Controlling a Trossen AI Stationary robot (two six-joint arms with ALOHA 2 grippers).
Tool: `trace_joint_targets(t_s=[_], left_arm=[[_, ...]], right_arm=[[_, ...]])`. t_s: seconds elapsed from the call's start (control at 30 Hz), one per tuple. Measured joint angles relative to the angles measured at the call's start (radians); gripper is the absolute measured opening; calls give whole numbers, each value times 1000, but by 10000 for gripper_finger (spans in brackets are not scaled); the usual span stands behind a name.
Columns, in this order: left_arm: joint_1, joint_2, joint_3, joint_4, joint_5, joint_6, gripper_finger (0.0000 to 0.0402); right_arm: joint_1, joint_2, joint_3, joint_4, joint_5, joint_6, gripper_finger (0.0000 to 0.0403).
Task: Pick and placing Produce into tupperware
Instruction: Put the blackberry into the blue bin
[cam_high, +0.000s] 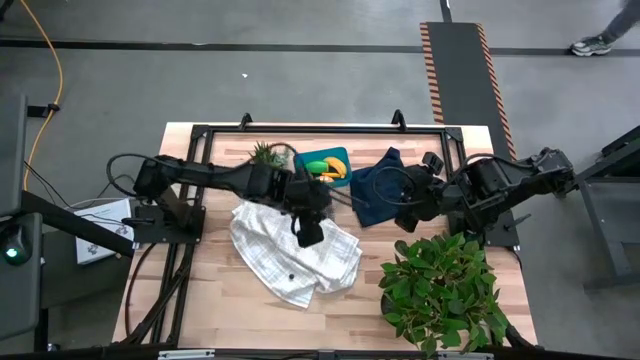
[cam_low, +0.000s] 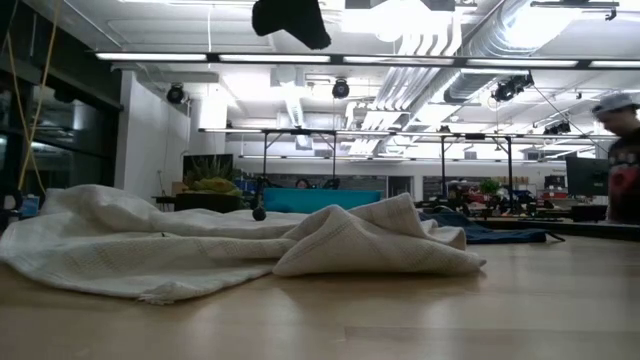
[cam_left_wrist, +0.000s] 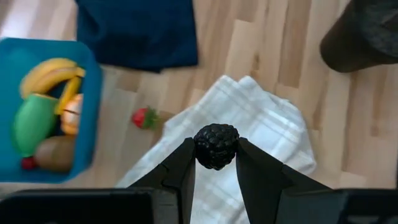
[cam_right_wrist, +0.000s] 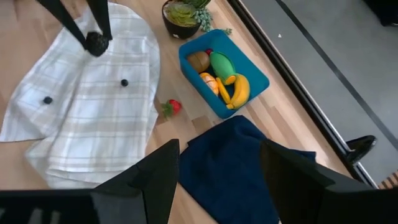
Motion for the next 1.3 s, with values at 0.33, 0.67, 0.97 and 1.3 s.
trace_joint_targets(t_s=[0.33,0.67,0.97,1.3], left_arm=[[119,0,56,-73,0,85,95],[223,0,56,-73,41,140,95],[290,0,56,-71,43,199,95],[385,0,56,-66,98,292,95]], right_arm=[[-142,0,0,0,0,-80,213],[-365,-10,0,4,-57,-305,213],[-619,-101,0,84,-215,-466,213],[-833,-84,1,148,-519,-585,213]])
